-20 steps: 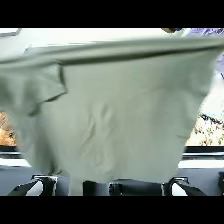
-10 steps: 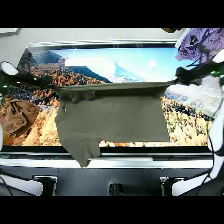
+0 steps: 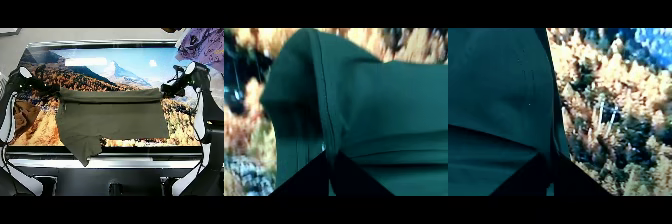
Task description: Fold the clothes and pants, and hang the long-sleeved shirts on hangers.
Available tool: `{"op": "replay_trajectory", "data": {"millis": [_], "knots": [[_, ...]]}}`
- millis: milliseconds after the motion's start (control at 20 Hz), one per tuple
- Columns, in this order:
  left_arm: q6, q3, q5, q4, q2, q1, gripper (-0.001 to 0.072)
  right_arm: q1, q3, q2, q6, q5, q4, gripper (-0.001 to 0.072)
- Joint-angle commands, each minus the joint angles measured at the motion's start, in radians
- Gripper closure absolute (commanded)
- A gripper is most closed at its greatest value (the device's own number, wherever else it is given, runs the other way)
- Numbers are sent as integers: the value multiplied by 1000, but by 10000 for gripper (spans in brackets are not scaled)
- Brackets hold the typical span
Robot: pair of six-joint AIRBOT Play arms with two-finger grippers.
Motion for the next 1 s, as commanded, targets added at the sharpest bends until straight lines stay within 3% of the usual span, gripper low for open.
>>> {"op": "replay_trajectory", "data": {"millis": [0,150,600,650,700,750,800,850,900,950], "knots": [[-86,4,-226,14,-6,-5,693,25,-2,-24,27,94,-44,683],[-118,3,-306,80,-6,-22,693,44,-2,-47,40,138,-56,683],[-149,1,-345,109,-47,-66,691,61,-2,-62,66,188,-74,681],[-149,1,-343,109,-49,-67,683,61,-2,-62,67,198,-72,631],[-149,1,-336,111,-49,-68,572,61,-2,-62,67,210,-72,501],[-152,3,-333,117,-47,-68,334,61,-2,-61,67,222,-69,380],[-157,7,-333,126,-41,-68,33,57,-2,-55,69,227,-51,277],[-156,13,-336,144,-30,-68,-13,51,-1,-42,68,225,-43,265],[-156,19,-339,176,-10,-65,-13,44,-1,-20,65,225,-40,260],[-156,22,-340,214,26,-56,-13,23,-1,13,64,222,-27,186]]}}
